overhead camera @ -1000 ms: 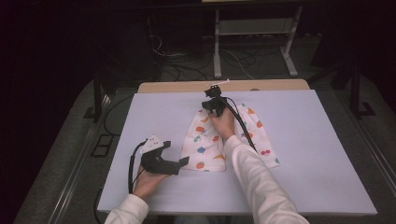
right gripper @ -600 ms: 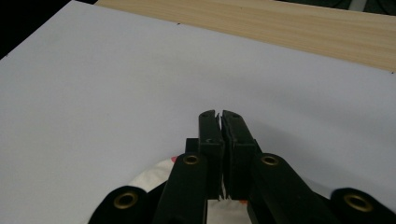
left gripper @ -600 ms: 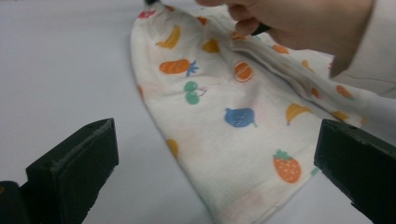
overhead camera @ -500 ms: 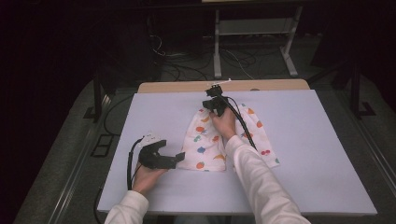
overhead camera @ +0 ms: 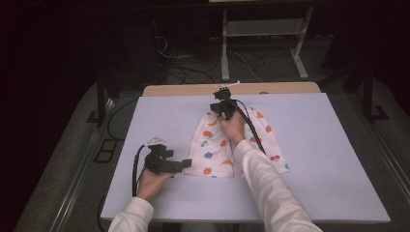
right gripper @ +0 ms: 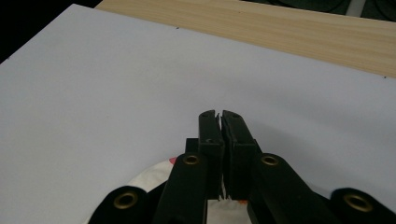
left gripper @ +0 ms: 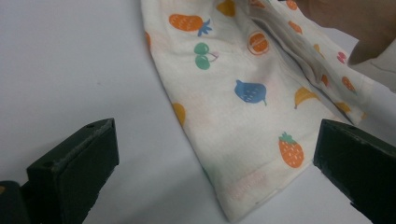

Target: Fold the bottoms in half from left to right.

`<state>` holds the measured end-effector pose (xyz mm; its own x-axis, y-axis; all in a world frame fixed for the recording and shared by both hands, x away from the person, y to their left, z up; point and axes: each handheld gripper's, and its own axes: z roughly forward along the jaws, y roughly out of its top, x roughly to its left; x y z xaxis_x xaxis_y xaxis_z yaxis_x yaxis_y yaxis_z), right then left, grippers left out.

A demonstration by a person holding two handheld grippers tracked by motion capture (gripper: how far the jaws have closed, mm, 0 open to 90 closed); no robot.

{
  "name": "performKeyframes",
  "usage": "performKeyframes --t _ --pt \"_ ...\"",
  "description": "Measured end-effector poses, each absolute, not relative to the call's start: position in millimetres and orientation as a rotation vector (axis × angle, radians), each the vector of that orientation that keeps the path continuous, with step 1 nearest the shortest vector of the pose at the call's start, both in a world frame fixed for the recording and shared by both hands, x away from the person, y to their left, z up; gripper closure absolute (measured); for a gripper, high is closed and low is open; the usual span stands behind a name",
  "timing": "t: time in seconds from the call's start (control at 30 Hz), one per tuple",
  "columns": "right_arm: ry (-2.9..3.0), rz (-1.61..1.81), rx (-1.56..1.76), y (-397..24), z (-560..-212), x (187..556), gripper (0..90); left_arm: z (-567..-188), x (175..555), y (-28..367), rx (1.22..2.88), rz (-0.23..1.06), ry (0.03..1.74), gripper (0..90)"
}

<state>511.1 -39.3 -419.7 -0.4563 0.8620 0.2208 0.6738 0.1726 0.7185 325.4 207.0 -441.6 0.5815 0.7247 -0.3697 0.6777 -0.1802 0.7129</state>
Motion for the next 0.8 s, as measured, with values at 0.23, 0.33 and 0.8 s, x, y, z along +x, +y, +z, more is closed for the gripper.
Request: performKeyframes --t 0.23,0.33,0.8 --pt "2.208 1.157 1.485 -39.4 -419.6 511.2 85.7 -444.7 326.0 202.5 1.940 -0.003 1.132 2.4" --pt "2.206 1.158 1.483 -39.6 -419.1 511.1 85.7 -445.1 326.1 201.6 1.946 -0.015 1.133 4.1" --pt "2.207 1.158 1.482 -39.8 -420.3 511.7 85.7 -447.1 327.9 204.5 1.951 -0.061 1.165 34.8"
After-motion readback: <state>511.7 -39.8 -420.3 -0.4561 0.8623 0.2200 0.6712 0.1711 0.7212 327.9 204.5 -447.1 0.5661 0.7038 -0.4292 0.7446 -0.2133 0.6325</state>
